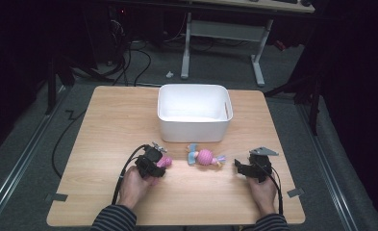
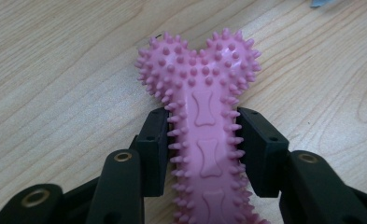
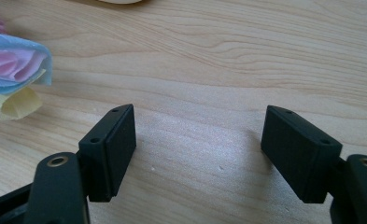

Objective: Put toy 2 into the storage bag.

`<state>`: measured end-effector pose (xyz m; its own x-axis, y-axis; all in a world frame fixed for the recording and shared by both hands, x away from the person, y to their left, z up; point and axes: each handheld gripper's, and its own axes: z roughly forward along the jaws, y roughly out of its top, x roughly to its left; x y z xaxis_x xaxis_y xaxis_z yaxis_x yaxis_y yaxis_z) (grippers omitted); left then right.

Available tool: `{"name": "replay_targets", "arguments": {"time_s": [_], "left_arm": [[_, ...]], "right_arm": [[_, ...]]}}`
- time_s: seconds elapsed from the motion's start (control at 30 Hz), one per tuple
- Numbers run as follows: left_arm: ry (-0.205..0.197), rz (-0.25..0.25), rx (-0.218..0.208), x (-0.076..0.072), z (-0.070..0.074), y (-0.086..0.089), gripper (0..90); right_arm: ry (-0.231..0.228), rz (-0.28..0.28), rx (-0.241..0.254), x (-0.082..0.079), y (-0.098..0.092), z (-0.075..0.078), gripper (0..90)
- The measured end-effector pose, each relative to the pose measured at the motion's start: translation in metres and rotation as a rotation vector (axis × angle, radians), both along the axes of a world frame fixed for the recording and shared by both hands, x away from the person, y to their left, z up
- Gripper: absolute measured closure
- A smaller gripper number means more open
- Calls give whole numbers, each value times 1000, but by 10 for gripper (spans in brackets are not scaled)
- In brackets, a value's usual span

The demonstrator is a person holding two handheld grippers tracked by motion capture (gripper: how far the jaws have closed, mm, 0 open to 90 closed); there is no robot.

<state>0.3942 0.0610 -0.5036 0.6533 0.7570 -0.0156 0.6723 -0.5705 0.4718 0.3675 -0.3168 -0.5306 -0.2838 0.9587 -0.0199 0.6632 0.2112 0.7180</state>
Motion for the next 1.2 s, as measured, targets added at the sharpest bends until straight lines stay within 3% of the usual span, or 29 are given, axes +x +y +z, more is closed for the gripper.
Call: {"name": "replay_targets", "arguments": {"time_s": [0.37, 0.6, 0.67, 0.9, 1.13, 1.2], "left_arm": [[-25, -29, 9, -4, 3, 1, 582], [-25, -31, -38, -7, 10, 7, 581], [-41, -14, -46, -9, 14, 9, 581], [-34, 15, -93, -10, 22, 18, 580], [-48, 32, -115, -8, 40, 29, 580], [-60, 29, -133, -7, 51, 34, 581]], "right_arm": [[-1, 3, 0, 0, 0, 0, 266], [0, 1, 1, 0, 0, 0, 265], [-1, 3, 0, 0, 0, 0, 265], [0, 3, 0, 0, 0, 0, 264], [0, 4, 0, 0, 0, 0, 264], [-1, 6, -2, 0, 0, 0, 265]]}}
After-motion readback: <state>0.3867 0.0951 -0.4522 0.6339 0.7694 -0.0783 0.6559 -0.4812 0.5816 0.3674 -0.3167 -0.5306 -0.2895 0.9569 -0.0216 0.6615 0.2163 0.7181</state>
